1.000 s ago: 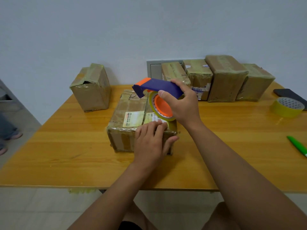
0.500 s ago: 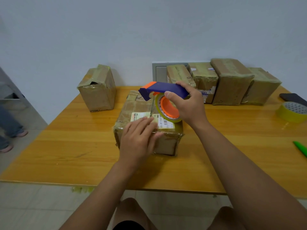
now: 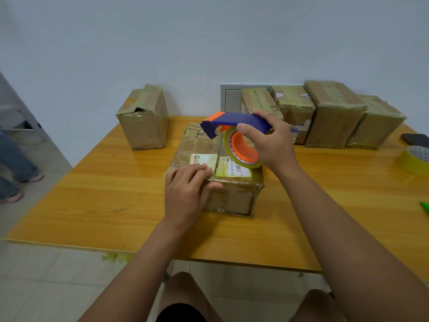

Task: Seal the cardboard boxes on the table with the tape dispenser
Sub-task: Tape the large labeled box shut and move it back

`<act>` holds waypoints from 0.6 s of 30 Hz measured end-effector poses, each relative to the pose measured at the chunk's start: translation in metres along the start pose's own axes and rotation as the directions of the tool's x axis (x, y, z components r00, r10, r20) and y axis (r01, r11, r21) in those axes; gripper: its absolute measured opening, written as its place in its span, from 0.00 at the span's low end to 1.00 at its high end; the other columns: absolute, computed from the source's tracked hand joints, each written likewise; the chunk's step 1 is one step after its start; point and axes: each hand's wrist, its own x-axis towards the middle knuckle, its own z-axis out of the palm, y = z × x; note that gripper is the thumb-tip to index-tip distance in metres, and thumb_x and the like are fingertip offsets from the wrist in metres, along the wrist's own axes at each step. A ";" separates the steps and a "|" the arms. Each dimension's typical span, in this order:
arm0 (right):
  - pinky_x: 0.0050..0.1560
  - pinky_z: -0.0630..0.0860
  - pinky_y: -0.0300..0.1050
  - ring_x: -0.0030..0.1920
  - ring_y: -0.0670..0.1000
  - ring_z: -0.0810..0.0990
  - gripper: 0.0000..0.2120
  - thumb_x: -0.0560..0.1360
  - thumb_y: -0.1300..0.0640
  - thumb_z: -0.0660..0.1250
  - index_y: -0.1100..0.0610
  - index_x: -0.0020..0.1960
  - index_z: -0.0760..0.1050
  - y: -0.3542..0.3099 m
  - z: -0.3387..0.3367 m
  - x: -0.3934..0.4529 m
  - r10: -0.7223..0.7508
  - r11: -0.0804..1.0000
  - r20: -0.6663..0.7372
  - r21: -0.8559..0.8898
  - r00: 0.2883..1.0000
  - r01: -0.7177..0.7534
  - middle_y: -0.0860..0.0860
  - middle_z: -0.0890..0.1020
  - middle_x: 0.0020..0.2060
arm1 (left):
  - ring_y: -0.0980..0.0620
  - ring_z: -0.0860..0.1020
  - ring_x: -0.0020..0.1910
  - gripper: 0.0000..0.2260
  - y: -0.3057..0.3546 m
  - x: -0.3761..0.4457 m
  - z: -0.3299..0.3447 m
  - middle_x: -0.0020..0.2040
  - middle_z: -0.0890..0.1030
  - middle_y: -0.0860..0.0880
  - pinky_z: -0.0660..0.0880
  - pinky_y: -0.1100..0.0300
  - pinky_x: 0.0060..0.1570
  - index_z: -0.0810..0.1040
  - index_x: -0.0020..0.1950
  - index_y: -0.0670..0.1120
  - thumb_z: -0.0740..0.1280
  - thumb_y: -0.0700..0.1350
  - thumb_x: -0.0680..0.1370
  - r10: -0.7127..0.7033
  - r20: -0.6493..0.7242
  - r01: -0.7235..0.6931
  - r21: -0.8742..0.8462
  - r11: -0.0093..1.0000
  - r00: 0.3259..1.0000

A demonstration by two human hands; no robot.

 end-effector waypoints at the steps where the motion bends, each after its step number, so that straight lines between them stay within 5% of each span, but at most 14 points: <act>1: 0.47 0.75 0.31 0.54 0.47 0.77 0.25 0.72 0.45 0.74 0.53 0.66 0.76 0.000 0.000 0.000 -0.002 1.000 -0.001 -0.005 1.000 0.002 0.48 0.78 0.58 | 0.50 0.78 0.57 0.20 -0.002 0.000 -0.002 0.55 0.83 0.48 0.66 0.54 0.58 0.83 0.54 0.45 0.63 0.60 0.79 0.016 0.016 -0.016 -0.016 1.000 1.000; 5: 0.46 0.74 0.28 0.53 0.47 0.77 0.26 0.72 0.44 0.73 0.54 0.65 0.76 0.001 -0.002 0.000 -0.013 1.000 -0.010 -0.001 1.000 0.013 0.49 0.79 0.56 | 0.48 0.74 0.64 0.18 -0.018 -0.008 -0.010 0.62 0.79 0.48 0.65 0.50 0.64 0.80 0.62 0.46 0.61 0.56 0.81 0.007 0.053 -0.006 -0.011 1.000 0.999; 10: 0.48 0.75 0.32 0.53 0.47 0.77 0.23 0.72 0.46 0.74 0.53 0.65 0.76 -0.001 0.000 0.001 -0.011 1.000 -0.008 -0.006 1.000 0.011 0.48 0.79 0.56 | 0.47 0.78 0.59 0.15 -0.019 -0.009 -0.007 0.58 0.82 0.48 0.70 0.48 0.61 0.82 0.55 0.44 0.65 0.54 0.79 -0.086 -0.001 0.085 -0.052 0.995 0.996; 14: 0.48 0.75 0.31 0.54 0.47 0.78 0.24 0.72 0.46 0.74 0.53 0.65 0.77 0.001 -0.001 0.000 -0.009 1.000 -0.019 0.017 1.000 0.010 0.48 0.79 0.56 | 0.51 0.72 0.68 0.17 -0.025 -0.013 -0.015 0.63 0.79 0.51 0.60 0.49 0.71 0.80 0.61 0.47 0.63 0.56 0.79 -0.120 0.047 0.124 -0.082 0.989 0.992; 18: 0.46 0.74 0.28 0.53 0.46 0.78 0.24 0.72 0.46 0.74 0.53 0.65 0.76 0.001 -0.001 -0.001 -0.012 1.000 -0.020 0.015 1.000 0.012 0.48 0.79 0.56 | 0.53 0.72 0.65 0.15 -0.030 -0.013 -0.016 0.60 0.80 0.47 0.70 0.53 0.64 0.80 0.59 0.42 0.64 0.51 0.79 -0.240 0.022 0.238 -0.243 0.940 0.971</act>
